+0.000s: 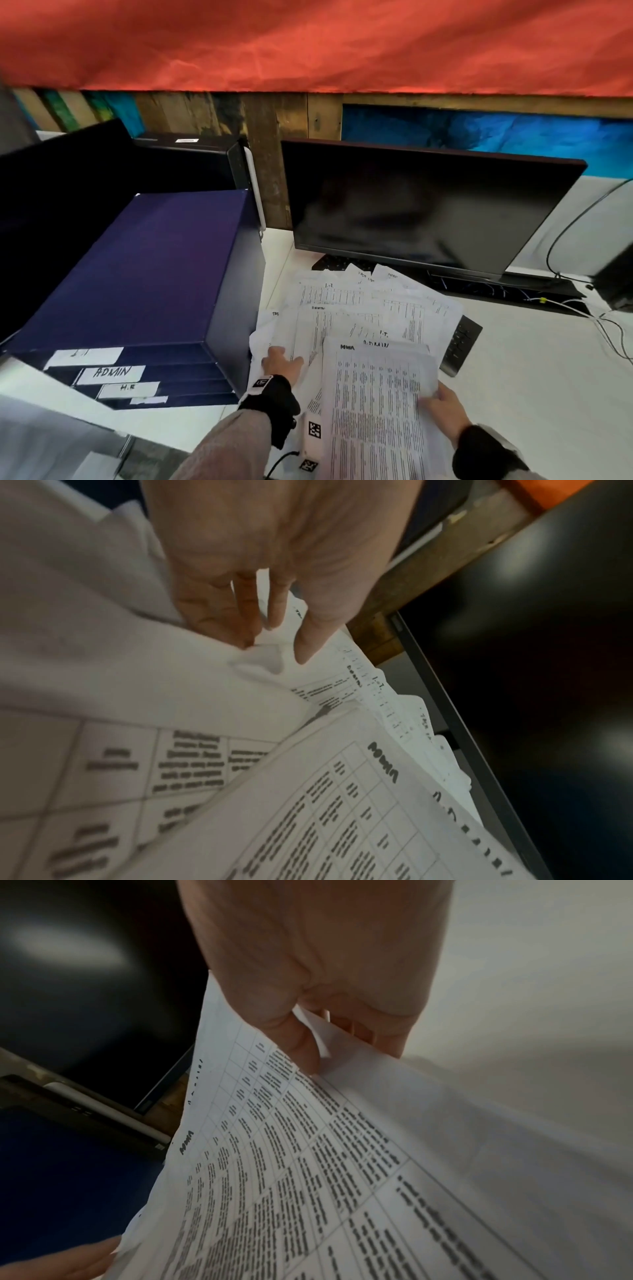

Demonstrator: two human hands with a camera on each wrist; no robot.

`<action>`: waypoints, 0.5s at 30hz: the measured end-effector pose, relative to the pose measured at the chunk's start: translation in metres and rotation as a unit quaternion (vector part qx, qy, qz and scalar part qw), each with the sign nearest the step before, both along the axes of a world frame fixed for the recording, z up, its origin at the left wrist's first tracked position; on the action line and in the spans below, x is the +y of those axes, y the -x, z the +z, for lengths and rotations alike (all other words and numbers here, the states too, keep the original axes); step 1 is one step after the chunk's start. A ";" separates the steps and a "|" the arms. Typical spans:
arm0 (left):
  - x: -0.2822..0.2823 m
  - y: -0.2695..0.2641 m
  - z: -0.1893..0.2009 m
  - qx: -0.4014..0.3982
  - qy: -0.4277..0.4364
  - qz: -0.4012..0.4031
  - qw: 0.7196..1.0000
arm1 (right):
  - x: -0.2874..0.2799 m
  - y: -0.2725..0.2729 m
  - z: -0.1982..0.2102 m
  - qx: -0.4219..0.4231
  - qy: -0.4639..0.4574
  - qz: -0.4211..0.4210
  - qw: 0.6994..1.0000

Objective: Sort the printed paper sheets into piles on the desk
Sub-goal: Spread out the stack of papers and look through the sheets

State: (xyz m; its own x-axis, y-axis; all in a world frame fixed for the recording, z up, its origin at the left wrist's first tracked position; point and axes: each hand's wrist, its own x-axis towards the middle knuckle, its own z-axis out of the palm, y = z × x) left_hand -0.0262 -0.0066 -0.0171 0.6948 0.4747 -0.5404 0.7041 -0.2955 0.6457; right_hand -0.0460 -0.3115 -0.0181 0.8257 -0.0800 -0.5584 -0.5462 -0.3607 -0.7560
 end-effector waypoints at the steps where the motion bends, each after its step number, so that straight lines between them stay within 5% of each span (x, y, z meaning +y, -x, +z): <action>1: -0.001 0.000 -0.001 -0.008 0.012 0.014 1.000 | 0.000 0.000 0.001 -0.001 -0.002 -0.002 1.000; 5: -0.011 0.005 0.002 -0.069 -0.031 -0.085 0.994 | 0.001 0.000 0.006 0.002 -0.032 -0.024 0.999; 10: -0.030 0.019 0.006 -0.200 -0.179 -0.280 0.922 | -0.004 -0.001 0.006 0.007 -0.064 -0.057 0.996; 15: -0.018 0.020 0.004 -0.080 -0.256 -0.242 0.932 | -0.003 -0.003 0.010 0.003 -0.067 -0.053 0.996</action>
